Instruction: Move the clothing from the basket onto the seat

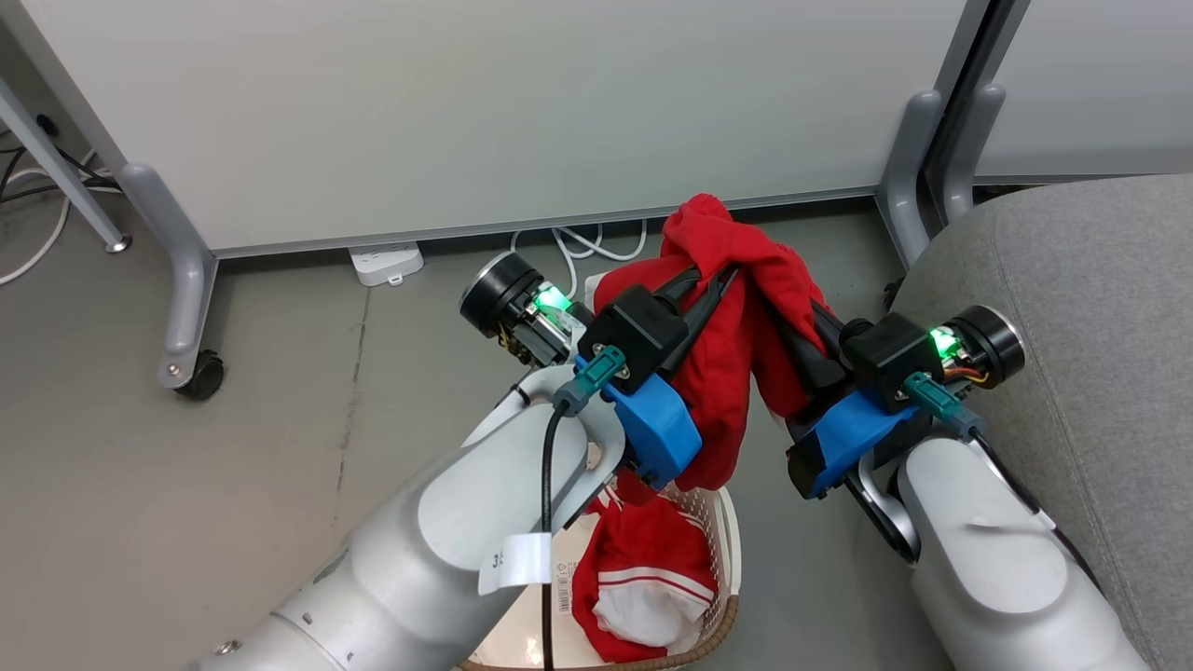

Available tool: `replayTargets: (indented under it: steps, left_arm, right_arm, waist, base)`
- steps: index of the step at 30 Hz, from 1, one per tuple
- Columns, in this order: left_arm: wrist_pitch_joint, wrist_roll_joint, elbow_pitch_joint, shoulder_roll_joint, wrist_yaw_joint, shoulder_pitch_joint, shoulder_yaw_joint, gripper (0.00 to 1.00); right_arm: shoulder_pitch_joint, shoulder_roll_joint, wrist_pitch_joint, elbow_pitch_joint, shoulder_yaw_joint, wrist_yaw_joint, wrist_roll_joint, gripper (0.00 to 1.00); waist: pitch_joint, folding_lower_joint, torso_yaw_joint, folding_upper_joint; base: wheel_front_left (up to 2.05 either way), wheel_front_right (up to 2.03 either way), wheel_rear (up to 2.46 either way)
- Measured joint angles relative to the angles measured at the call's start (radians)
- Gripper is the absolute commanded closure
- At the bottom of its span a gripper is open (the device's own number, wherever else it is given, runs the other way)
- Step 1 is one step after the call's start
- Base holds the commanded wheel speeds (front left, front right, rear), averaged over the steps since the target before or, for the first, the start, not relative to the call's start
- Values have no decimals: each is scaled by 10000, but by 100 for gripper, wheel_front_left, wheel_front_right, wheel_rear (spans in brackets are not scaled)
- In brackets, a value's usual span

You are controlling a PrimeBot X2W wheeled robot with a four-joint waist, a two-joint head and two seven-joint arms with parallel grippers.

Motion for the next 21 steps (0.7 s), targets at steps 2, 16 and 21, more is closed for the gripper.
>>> replayTargets:
  steps: [2,16,21]
  left_arm:
    - [0,2,4,0,0,-3,-8,100]
    - [0,-42,104,-4,10,-3,-67,0]
    - [-2,-44,107,-4,46,-3,-96,0]
  right_arm:
    - [0,2,0,-29,-27,0,0,100]
    - [6,59,0,-105,-305,0,79,100]
    - [19,81,0,-198,-545,0,81,100]
  waist:
    - [12,0,13,0]
    - [45,0,18,0]
    - [78,0,-28,-1]
  base:
    - [0,0,0]
    - [0,0,0]
    - [0,0,0]
